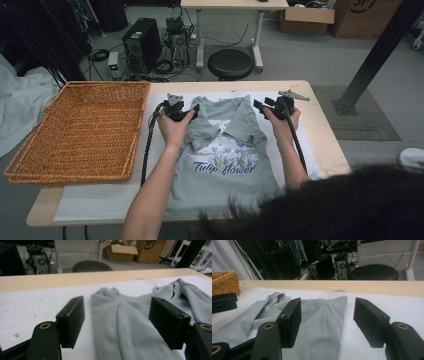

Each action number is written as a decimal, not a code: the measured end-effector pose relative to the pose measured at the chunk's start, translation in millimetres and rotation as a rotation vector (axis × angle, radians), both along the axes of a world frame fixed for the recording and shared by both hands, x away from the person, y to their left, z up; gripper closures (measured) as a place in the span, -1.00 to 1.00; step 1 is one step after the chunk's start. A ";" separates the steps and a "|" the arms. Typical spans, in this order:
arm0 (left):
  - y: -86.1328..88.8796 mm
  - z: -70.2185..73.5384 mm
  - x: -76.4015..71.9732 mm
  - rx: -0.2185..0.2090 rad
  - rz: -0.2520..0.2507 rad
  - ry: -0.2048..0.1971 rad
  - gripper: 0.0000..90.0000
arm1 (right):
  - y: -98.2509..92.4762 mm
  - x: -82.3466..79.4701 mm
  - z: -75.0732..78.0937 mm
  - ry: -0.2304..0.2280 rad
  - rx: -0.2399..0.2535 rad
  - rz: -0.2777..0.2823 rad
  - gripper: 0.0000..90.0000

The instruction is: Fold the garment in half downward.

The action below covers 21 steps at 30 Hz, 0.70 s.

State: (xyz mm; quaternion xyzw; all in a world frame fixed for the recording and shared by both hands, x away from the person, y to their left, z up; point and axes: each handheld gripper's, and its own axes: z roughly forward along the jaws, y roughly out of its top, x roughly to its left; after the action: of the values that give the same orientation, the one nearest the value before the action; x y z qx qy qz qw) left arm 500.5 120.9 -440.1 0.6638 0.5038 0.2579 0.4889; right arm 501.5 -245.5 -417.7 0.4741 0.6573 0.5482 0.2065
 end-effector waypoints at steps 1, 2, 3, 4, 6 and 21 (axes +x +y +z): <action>-0.4 -0.1 2.2 -0.003 -0.001 0.000 -0.31 | 2.4 4.4 -0.9 0.007 -0.004 0.005 -0.10; -0.9 0.2 5.3 -0.012 -0.010 0.008 -0.29 | 3.8 7.2 -1.5 0.014 -0.008 0.008 -0.09; -1.6 0.5 8.4 -0.015 -0.020 0.015 -0.28 | 5.5 11.1 -2.5 0.021 -0.016 0.011 -0.09; -2.4 0.5 10.8 -0.014 -0.025 0.021 -0.27 | 7.2 15.2 -3.3 0.028 -0.023 0.013 -0.07; -3.4 -0.3 16.9 -0.019 -0.034 0.036 -0.23 | 9.3 22.7 -4.6 0.040 -0.029 0.015 -0.05; -6.7 -22.4 35.5 0.005 -0.080 0.102 -0.18 | 20.6 56.4 -36.3 0.156 -0.068 0.022 0.05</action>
State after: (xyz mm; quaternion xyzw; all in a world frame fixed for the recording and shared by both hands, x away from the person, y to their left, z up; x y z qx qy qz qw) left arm 536.1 114.1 -462.4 0.6969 0.5004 0.2052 0.4710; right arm 557.8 -224.8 -454.0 0.5009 0.6947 0.4892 0.1645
